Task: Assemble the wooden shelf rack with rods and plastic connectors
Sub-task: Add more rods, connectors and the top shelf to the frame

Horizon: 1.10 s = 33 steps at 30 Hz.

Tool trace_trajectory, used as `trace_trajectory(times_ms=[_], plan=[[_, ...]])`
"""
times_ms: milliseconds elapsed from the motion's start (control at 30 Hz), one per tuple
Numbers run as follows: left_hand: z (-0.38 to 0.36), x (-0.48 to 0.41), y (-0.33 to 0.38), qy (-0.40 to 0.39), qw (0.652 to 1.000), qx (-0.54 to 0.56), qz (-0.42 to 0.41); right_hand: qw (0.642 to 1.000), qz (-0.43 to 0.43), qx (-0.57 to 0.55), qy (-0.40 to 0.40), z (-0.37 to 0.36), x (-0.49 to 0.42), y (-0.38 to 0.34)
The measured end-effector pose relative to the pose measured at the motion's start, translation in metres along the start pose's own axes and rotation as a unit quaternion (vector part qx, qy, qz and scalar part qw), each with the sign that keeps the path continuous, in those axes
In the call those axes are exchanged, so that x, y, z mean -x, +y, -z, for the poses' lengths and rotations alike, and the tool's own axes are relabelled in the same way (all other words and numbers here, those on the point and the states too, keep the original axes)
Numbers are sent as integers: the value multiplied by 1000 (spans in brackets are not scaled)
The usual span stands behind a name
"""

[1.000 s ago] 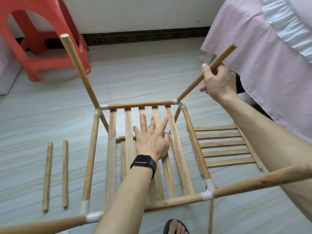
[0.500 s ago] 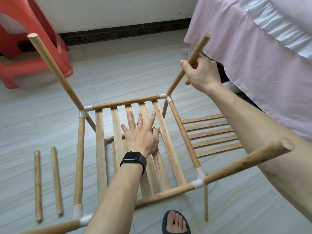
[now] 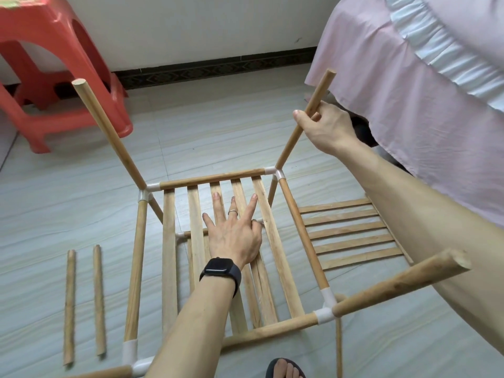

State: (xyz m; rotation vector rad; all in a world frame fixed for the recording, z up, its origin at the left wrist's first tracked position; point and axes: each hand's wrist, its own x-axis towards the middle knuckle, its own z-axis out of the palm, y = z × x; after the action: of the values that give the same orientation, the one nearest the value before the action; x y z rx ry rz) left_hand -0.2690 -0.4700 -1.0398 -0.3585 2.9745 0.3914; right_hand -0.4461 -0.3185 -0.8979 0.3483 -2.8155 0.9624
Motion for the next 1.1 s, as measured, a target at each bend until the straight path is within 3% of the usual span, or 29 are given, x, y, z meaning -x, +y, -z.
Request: trace_trajectory(times_ms=[100, 167, 233, 433, 800, 1100], plan=[[-1, 0, 0, -2, 1000, 1, 2, 985, -38, -170, 7, -2, -6, -17], [-1, -1, 0, 1, 1000, 2, 4, 931, -77, -355, 30, -8, -8, -33], [-2, -1, 0, 3, 1000, 3, 4, 896, -77, -435, 47, -18, -4, -41], [-4, -1, -1, 0, 1000, 3, -5, 884, -43, -464, 39, -29, -10, -42], [-1, 0, -7, 7, 998, 57, -15, 873, -62, -482, -28, -31, -31, -45], [2, 2, -7, 2, 998, 59, -15, 865, -81, -465, 171, -48, -19, -55]])
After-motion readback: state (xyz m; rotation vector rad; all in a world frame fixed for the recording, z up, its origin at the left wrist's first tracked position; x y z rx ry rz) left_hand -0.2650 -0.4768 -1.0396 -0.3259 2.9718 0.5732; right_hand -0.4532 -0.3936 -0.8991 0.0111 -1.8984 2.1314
